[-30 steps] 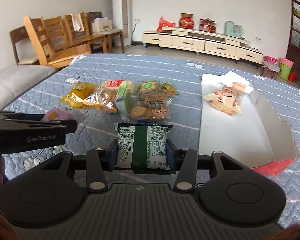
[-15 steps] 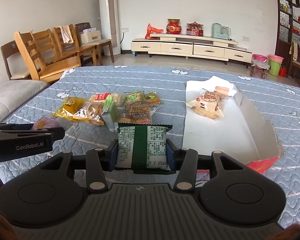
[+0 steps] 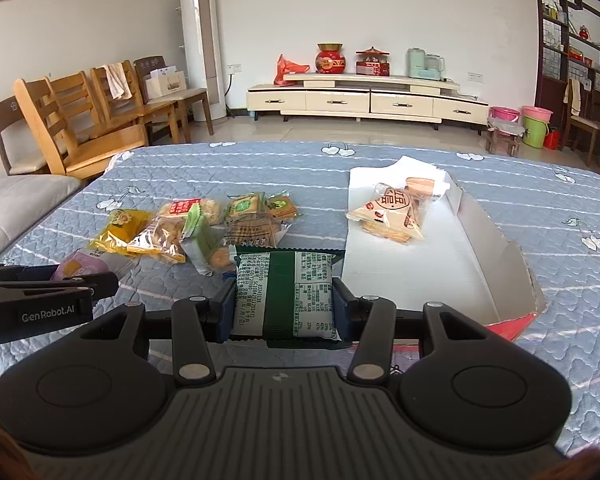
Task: Organize snacks
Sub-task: 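Lift the green-and-white pack toward the white tray with the right tool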
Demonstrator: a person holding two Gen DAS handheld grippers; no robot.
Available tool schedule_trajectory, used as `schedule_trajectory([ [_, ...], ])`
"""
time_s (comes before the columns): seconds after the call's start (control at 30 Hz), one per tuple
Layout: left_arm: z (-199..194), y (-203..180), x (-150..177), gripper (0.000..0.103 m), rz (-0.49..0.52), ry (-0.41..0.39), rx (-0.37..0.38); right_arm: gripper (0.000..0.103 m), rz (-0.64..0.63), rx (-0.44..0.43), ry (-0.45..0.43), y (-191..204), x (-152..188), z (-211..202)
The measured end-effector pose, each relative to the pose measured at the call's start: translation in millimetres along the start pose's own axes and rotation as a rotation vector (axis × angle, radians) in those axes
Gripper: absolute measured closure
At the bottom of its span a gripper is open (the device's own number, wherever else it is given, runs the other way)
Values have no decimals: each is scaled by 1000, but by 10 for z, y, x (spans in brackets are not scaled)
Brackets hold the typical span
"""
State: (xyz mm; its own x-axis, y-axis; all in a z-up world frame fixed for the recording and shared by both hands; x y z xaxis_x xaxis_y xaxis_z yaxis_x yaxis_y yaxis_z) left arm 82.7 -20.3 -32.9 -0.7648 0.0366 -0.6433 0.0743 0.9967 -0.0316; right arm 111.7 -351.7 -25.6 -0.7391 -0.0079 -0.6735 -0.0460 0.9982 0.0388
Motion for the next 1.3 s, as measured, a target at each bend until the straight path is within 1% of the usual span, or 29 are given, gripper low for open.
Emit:
schedule_trajectory([
  [0.53,-23,-144,-110,51,28,-20,8,44,38,23,-30,-41,20,-122],
  [0.7,-39,-220,-135,51,44,-26,14,44,48,35,-43,-2,12,-128],
  [1.3,-38,-559,-187,51,99,-27,62,44,114,70,-65,-65,28,-170],
])
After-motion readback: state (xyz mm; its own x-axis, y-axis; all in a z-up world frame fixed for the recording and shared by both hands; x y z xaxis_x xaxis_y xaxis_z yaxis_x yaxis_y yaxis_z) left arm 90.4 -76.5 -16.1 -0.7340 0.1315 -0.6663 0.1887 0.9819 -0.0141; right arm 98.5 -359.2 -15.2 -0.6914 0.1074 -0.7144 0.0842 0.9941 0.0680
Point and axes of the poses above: each gripper's, at about its wrist camera, not at the fingertips, and z roughly the way its jaws point, y to its left, x to its underside, the point moved 7 cm from there along z, roughly the way its jaws point, and after that the axes turned 15 degrees about y, right-handed, at the moved point
